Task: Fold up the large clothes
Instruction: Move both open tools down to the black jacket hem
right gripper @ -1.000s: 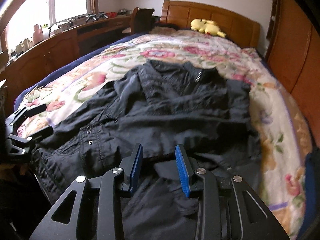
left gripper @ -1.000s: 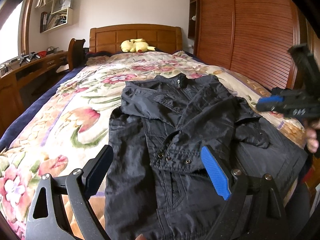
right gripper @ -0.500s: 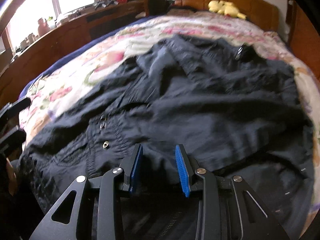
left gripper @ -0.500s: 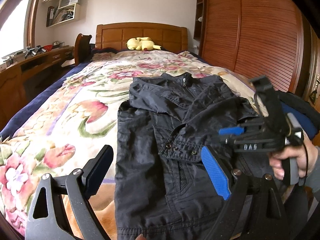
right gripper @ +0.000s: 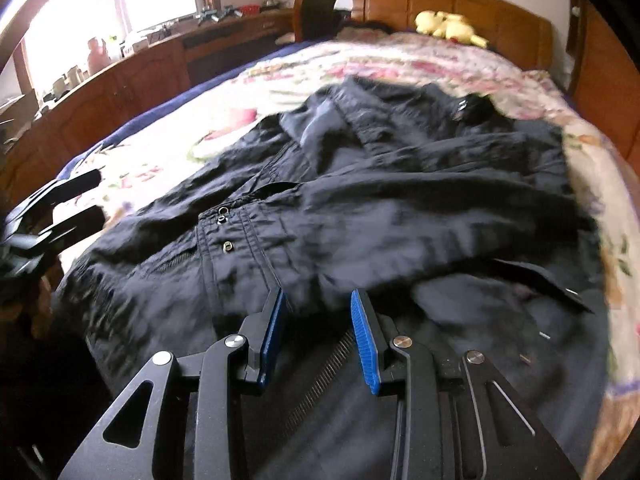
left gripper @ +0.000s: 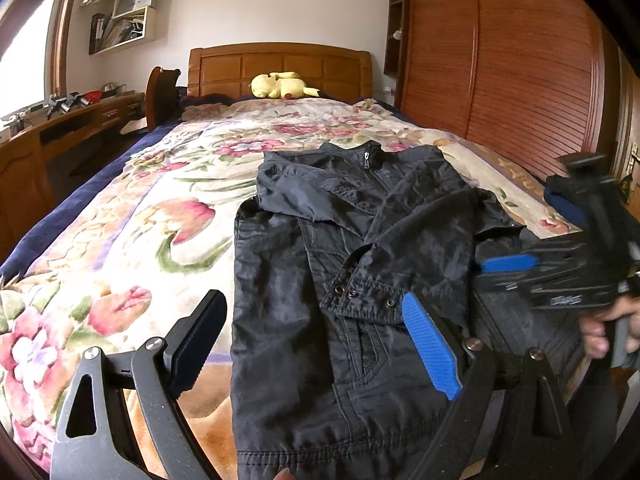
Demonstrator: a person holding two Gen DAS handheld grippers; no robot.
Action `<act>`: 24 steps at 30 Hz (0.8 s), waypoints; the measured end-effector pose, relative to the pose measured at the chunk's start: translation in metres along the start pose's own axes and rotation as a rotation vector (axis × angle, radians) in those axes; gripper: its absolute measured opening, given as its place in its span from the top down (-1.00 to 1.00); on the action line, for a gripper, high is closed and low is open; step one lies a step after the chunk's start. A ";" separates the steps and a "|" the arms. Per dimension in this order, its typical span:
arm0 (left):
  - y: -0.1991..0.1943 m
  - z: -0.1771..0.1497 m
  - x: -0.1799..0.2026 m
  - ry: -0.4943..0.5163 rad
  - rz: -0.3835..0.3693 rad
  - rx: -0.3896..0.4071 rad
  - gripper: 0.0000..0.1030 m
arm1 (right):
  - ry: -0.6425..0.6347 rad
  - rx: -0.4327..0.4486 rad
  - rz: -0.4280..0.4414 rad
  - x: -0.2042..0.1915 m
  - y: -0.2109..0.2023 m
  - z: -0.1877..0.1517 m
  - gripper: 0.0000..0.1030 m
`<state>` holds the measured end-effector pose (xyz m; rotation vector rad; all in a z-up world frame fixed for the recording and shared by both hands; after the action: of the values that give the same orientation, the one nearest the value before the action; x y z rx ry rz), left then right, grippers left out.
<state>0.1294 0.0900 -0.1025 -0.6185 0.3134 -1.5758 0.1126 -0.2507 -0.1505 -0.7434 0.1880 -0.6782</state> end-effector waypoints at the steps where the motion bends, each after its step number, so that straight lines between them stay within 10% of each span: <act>1: 0.000 -0.001 0.001 0.003 0.001 -0.001 -0.75 | -0.004 0.006 -0.018 0.004 -0.010 -0.006 0.32; 10: -0.013 -0.010 0.005 -0.005 -0.022 -0.026 -0.75 | 0.036 0.025 -0.236 0.065 -0.086 -0.070 0.17; 24: -0.050 -0.038 -0.025 -0.013 0.042 -0.070 -0.61 | 0.225 -0.021 -0.269 0.121 -0.102 -0.141 0.02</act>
<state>0.0667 0.1143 -0.1110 -0.6726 0.3708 -1.5247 0.1002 -0.4614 -0.1752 -0.7188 0.3045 -1.0189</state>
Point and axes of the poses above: each gripper's, at about its wrist camera, not at the fingertips, and y roughly the way its jaws point, x to its right, z to its top, the point moved 6 cm from there along y, roughly the way its jaws point, and after that the axes turned 9 degrees about -y, right-handed, at the moved point
